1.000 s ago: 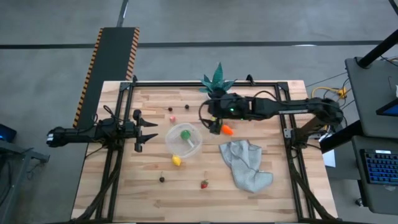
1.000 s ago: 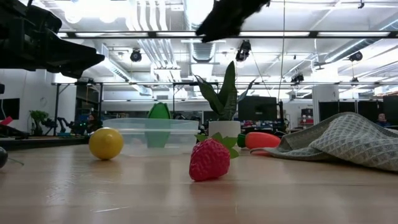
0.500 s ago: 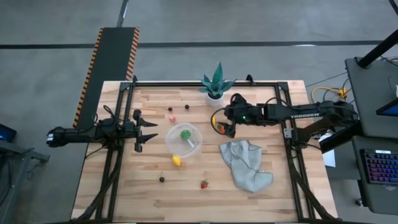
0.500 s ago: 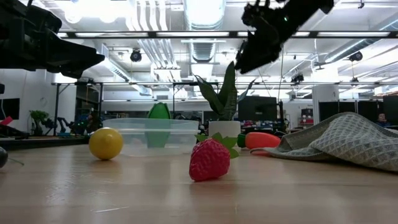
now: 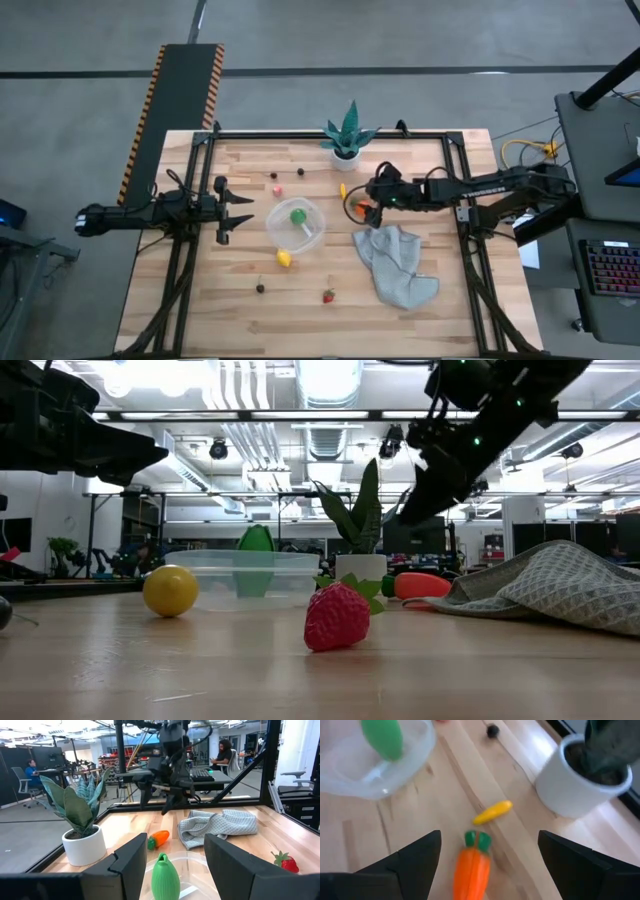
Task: Pick and placing Produce into tupperware
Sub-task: Put the orange carrot into the transparent bin
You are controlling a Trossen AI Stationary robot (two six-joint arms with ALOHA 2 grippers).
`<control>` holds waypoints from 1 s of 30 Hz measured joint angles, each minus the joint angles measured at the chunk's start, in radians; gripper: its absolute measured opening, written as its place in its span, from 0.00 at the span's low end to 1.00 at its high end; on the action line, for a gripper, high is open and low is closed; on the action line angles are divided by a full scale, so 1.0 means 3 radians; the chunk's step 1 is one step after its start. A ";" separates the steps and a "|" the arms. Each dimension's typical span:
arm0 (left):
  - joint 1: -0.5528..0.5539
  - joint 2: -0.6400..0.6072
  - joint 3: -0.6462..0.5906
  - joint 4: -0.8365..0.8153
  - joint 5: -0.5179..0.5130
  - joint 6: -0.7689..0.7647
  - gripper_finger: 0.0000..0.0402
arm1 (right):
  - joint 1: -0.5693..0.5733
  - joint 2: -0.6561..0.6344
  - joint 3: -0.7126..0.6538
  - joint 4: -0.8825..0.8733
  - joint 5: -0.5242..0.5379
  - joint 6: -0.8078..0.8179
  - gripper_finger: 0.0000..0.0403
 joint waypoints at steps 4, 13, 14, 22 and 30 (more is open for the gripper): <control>0.0000 0.0001 0.0000 -0.0002 0.0000 0.0000 0.46 | -0.0057 0.0008 -0.0180 0.0213 0.0001 0.0062 0.81; 0.0000 0.0001 0.0000 -0.0004 0.0002 -0.0001 0.45 | -0.0165 0.0420 -0.0438 0.0917 -0.0253 0.0158 0.81; 0.0000 0.0001 0.0000 -0.0001 0.0001 0.0000 0.46 | -0.0164 0.0476 -0.0432 0.0925 -0.0304 0.0162 0.81; 0.0000 0.0001 0.0000 0.0000 0.0001 0.0000 0.46 | -0.0164 0.0793 -0.0297 0.0930 -0.0378 0.0119 0.84; 0.0001 0.0000 0.0000 -0.0002 0.0002 0.0000 0.46 | -0.0165 0.0996 -0.0297 0.0912 -0.0380 0.0191 0.86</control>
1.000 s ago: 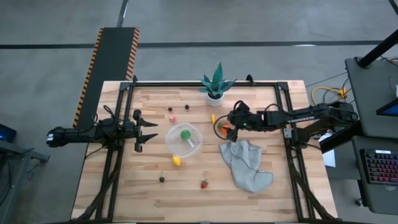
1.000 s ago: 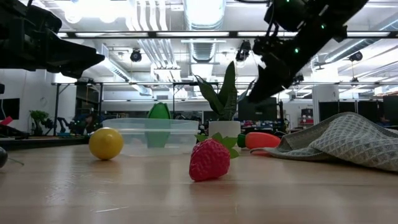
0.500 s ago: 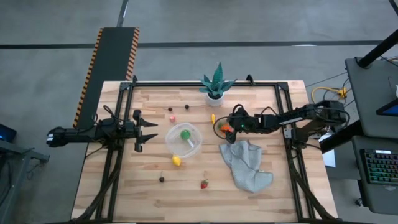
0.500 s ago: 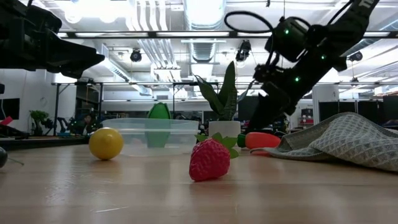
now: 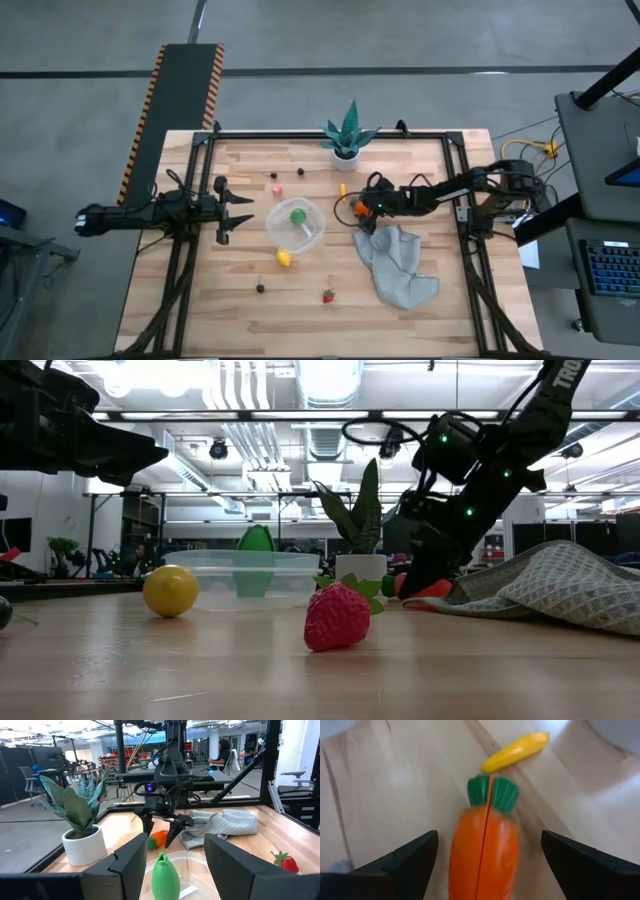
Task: Pick and placing Produce into tupperware
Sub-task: Put the orange carrot into the transparent bin
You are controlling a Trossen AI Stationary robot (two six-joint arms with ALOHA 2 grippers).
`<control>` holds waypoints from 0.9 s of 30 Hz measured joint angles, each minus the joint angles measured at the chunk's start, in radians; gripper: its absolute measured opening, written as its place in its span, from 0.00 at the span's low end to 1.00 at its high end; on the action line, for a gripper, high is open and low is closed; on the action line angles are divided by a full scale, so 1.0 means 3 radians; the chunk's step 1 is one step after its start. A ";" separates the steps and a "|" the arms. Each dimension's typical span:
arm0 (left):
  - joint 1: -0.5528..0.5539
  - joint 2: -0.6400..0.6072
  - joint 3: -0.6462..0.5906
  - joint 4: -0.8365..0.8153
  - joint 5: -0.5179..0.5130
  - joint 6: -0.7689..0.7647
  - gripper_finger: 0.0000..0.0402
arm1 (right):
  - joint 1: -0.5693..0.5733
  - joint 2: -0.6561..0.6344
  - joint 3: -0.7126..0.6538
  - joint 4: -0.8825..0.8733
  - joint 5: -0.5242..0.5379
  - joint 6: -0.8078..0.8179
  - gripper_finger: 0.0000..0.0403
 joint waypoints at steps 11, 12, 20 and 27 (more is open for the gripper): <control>0.0000 0.0001 0.0000 0.0000 -0.0001 0.0000 0.46 | 0.0001 -0.0017 0.0001 -0.0016 -0.0001 0.0006 0.81; 0.0000 0.0001 0.0000 0.0000 -0.0001 0.0000 0.45 | 0.0001 -0.0017 0.0001 -0.0018 -0.0001 0.0007 0.81; -0.0001 0.0001 0.0000 0.0000 -0.0001 0.0000 0.46 | 0.0001 -0.0019 0.0001 -0.0051 -0.0001 0.0006 0.81; 0.0000 0.0001 0.0000 -0.0001 -0.0001 0.0000 0.45 | 0.0001 -0.0020 0.0001 -0.0062 -0.0001 0.0007 0.81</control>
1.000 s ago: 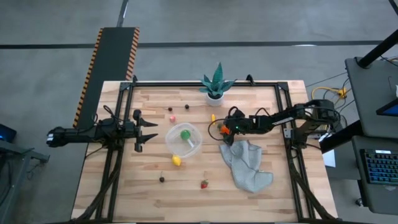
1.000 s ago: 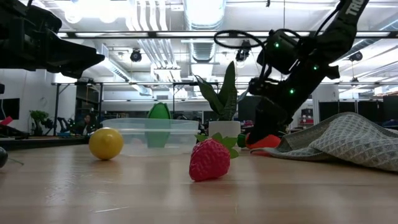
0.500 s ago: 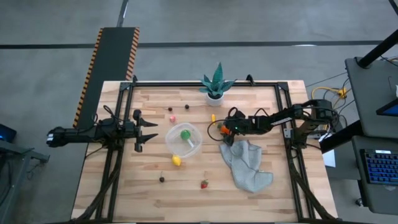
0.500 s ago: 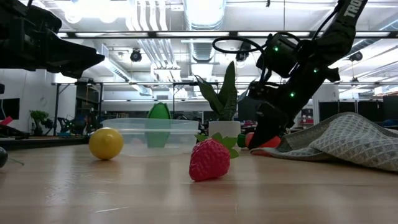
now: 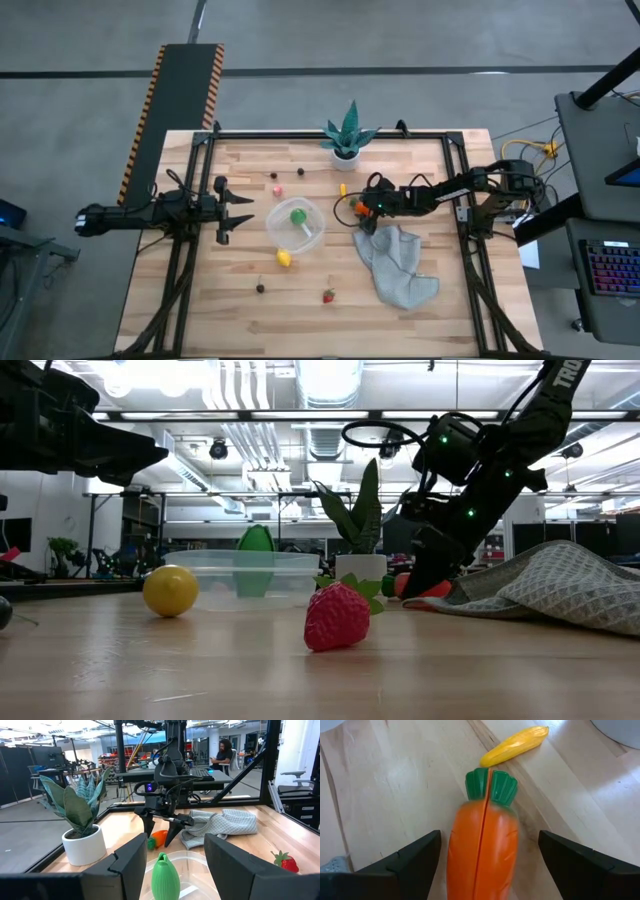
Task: Pick and placing Produce into tupperware
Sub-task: Put the orange carrot into the transparent bin
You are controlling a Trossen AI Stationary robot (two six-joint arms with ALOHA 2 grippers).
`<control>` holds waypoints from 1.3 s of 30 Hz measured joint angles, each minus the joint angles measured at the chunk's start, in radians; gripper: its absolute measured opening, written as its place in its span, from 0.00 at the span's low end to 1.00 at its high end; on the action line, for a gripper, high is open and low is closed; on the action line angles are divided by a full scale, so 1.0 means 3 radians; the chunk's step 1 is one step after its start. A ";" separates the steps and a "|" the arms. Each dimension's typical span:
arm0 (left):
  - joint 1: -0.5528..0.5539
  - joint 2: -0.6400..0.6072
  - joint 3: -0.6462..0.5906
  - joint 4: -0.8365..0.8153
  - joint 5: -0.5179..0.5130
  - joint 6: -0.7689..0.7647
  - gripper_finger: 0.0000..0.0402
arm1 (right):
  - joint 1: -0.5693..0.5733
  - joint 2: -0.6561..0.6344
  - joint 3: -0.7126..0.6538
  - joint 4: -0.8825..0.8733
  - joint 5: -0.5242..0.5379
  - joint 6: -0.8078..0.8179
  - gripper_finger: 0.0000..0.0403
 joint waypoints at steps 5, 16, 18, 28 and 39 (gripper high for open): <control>-0.0001 0.0000 0.0000 0.0000 0.0000 0.0000 0.45 | 0.0000 -0.0001 0.0000 -0.0001 0.0000 0.0000 0.81; 0.0000 0.0000 0.0000 0.0000 0.0000 0.0000 0.45 | 0.0000 -0.0001 0.0000 -0.0003 0.0001 0.0000 0.81; -0.0001 0.0000 0.0000 0.0001 0.0000 0.0000 0.45 | 0.0000 -0.0001 0.0000 -0.0003 0.0001 0.0000 0.81; 0.0000 0.0000 0.0000 0.0001 0.0000 0.0000 0.46 | 0.0000 -0.0001 0.0000 -0.0003 0.0003 0.0000 0.77; 0.0000 0.0000 0.0000 0.0001 0.0000 0.0000 0.45 | 0.0000 -0.0001 -0.0001 -0.0004 0.0001 -0.0001 0.42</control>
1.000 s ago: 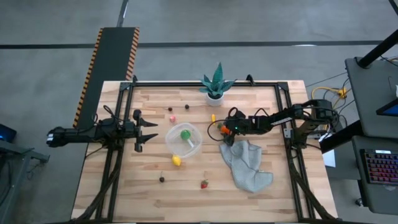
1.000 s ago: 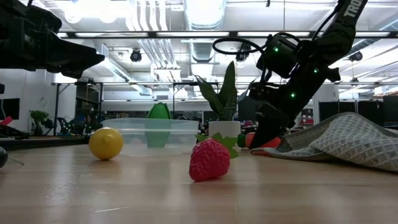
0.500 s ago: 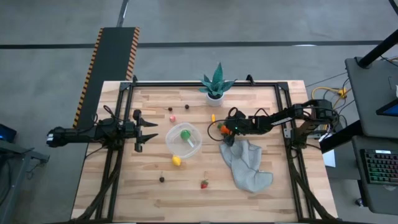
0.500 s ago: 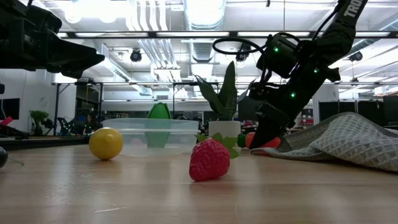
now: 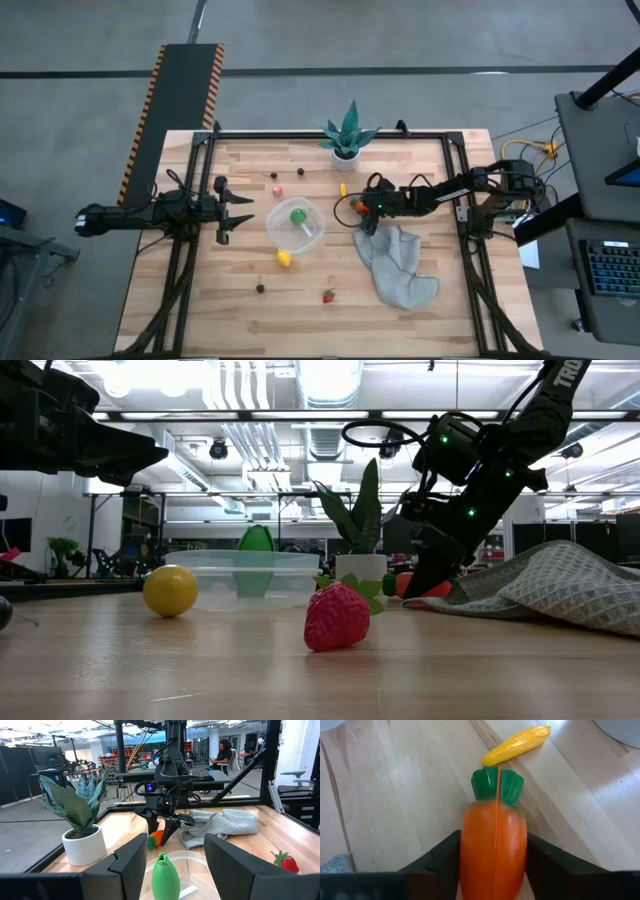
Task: Pick and placing Produce into tupperware
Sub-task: Put the orange carrot into the transparent bin
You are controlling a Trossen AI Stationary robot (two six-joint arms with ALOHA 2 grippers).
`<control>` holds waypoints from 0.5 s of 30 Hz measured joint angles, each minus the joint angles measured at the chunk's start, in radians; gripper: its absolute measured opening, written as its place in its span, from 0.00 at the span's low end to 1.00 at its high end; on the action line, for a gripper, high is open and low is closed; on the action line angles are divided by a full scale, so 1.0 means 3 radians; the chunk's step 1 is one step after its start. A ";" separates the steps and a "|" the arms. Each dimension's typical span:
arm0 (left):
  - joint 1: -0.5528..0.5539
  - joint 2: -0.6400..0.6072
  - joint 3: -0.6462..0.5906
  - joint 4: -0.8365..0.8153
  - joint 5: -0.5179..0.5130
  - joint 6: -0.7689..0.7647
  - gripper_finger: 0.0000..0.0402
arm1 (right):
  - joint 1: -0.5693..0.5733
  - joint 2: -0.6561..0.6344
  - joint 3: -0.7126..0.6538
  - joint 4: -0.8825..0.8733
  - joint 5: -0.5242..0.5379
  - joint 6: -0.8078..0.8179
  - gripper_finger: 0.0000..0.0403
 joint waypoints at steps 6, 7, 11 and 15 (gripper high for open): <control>-0.0001 0.0000 0.0000 -0.0001 0.0000 0.0000 0.46 | 0.0000 -0.0001 -0.0001 0.0001 0.0003 0.0001 0.33; 0.0000 0.0000 0.0000 -0.0001 0.0000 0.0000 0.45 | 0.0000 -0.0001 -0.0001 0.0001 0.0003 0.0001 0.33; -0.0001 0.0001 0.0000 -0.0001 0.0000 0.0000 0.45 | 0.0000 -0.0001 -0.0001 0.0001 0.0004 0.0001 0.33; 0.0000 0.0001 0.0000 -0.0001 -0.0001 0.0000 0.45 | 0.0000 -0.0004 -0.0001 -0.0001 0.0028 0.0034 0.33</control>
